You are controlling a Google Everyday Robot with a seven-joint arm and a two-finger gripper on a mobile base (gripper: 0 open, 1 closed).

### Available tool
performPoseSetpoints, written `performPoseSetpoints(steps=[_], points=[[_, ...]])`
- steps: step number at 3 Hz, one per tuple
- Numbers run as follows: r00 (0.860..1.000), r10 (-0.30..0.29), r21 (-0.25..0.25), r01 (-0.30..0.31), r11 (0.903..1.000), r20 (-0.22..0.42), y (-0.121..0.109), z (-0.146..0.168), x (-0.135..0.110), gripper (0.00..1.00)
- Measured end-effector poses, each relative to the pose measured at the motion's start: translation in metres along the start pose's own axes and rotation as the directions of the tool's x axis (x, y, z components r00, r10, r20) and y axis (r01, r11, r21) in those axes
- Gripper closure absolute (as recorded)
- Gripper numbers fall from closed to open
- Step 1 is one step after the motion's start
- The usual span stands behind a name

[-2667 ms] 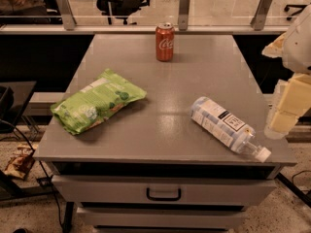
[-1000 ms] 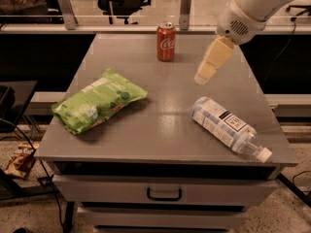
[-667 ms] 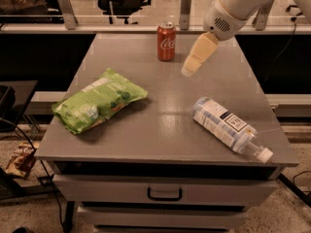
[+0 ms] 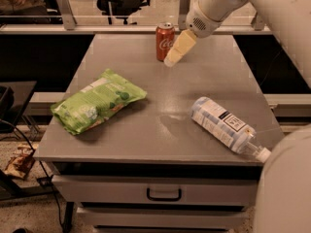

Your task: Move coke can near blue plastic bottle

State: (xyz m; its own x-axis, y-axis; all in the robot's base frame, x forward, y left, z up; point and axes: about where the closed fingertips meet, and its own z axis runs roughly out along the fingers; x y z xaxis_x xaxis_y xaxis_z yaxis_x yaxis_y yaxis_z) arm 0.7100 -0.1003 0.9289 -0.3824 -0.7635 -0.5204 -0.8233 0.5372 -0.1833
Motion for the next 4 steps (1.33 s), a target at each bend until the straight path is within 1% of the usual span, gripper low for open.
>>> performPoseSetpoints(steps=[1,2,3,4], points=[[0.999,0.048,0.052,-0.048,0.9975,0.009,-0.025,0.021,-0.011,0.00],[0.993,0.109,0.089,-0.112,0.9898,0.036,-0.046,0.043,-0.025,0.00],[0.982,0.170,0.097,-0.178,0.9793,0.079,-0.064,0.060,-0.039,0.00],[0.975,0.195,0.093,-0.205,0.9743,0.106,-0.071,0.068,-0.050,0.00]])
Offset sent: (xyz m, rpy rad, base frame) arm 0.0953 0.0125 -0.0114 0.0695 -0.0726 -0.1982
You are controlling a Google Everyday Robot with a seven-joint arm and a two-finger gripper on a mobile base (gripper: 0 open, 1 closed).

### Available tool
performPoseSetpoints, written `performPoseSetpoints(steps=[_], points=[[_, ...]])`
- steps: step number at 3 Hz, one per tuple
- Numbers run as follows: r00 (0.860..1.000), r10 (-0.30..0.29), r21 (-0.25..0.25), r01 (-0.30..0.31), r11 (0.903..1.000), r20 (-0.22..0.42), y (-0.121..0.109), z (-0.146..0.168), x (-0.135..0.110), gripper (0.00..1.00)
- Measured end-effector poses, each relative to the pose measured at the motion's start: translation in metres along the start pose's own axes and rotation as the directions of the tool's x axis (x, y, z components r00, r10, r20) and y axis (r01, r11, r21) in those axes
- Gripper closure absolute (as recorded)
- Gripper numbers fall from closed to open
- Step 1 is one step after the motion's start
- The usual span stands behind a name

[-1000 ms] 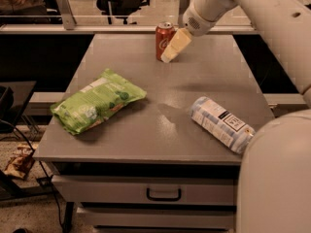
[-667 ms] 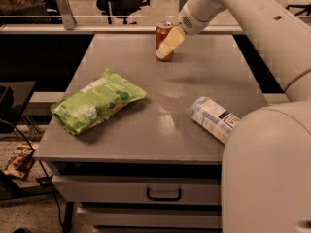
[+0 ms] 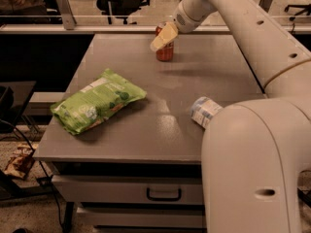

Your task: Move coke can near blue plastic bottle

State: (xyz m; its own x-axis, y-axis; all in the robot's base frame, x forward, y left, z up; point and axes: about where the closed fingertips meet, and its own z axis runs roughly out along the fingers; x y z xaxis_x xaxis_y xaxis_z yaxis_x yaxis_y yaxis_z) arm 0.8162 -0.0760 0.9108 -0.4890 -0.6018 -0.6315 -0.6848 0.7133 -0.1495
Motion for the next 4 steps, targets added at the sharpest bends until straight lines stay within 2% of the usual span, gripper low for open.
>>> performPoseSetpoints(steps=[1,2,4], points=[[1.000,0.007,-0.008,-0.007,0.9999,0.008,0.000,0.012,-0.010,0.00],[1.000,0.011,-0.015,-0.011,0.9998,0.001,0.000,0.018,-0.012,0.15],[1.000,-0.003,-0.047,0.003,0.9989,0.006,0.003,0.007,-0.012,0.61]])
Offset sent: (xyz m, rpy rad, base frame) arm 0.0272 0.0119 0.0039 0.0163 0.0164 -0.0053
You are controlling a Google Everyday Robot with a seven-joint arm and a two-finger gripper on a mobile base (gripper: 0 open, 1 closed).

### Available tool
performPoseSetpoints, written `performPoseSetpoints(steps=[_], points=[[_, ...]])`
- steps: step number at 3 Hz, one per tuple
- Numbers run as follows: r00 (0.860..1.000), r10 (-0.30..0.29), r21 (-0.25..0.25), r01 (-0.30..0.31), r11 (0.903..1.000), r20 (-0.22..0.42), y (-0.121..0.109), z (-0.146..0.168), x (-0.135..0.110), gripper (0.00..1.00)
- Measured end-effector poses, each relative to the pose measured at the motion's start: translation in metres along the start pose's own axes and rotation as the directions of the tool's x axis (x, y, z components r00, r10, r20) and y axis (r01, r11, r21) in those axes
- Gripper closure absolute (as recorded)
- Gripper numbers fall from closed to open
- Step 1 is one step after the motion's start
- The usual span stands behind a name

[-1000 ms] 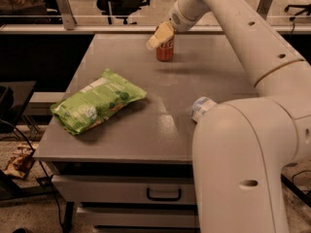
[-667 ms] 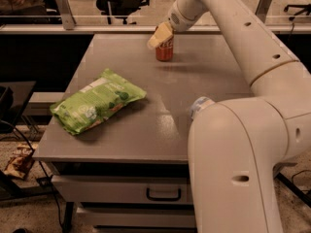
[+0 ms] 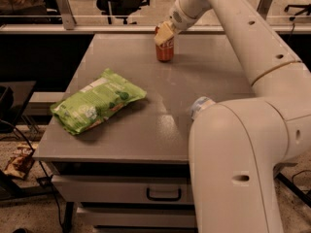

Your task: Move coke can near blue plastic bottle

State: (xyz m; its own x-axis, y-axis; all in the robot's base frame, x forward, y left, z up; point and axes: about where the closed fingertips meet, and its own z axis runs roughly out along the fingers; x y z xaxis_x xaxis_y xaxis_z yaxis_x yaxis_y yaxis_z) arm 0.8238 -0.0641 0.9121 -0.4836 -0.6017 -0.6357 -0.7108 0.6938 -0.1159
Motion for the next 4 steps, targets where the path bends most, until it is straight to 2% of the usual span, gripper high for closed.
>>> performPoseSetpoints(steps=[1,2,4], points=[[1.000,-0.021,-0.014,0.022,0.9997,0.016,0.006,-0.017,0.001,0.85],[0.998,-0.024,-0.031,0.026,0.9992,0.052,0.016,-0.046,0.008,1.00],[0.997,0.002,-0.106,0.005,0.9943,0.074,0.062,-0.100,0.068,1.00]])
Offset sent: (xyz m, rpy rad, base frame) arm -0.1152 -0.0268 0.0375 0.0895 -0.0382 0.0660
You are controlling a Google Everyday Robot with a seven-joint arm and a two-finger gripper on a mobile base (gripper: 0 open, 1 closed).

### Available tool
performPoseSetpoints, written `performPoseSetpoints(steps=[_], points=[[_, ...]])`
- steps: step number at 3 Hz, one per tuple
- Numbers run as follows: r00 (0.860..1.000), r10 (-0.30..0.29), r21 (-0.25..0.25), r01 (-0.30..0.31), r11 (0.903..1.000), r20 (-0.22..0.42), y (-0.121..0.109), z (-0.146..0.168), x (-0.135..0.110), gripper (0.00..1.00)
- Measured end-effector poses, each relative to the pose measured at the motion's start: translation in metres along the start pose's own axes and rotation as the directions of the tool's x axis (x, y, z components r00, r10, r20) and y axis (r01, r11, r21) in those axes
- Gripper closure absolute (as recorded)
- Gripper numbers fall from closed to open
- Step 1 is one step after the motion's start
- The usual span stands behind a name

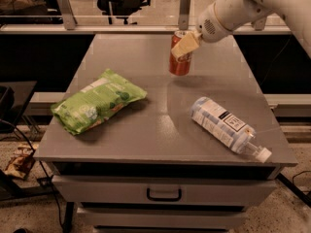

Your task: Move coke can near blue plastic bottle

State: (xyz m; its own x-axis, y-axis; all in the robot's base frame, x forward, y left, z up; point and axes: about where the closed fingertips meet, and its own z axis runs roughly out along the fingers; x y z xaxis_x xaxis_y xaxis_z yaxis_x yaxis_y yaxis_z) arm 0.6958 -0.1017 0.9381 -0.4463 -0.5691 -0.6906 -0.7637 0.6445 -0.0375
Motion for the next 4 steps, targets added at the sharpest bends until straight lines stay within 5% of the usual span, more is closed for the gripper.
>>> performPoseSetpoints(steps=[2,4], points=[[0.999,0.041,0.007,-0.041,0.9991,-0.026,0.026,-0.035,0.055,1.00],[0.997,0.050,0.051,-0.047,0.9976,-0.062,0.039,-0.040,0.088,0.56]])
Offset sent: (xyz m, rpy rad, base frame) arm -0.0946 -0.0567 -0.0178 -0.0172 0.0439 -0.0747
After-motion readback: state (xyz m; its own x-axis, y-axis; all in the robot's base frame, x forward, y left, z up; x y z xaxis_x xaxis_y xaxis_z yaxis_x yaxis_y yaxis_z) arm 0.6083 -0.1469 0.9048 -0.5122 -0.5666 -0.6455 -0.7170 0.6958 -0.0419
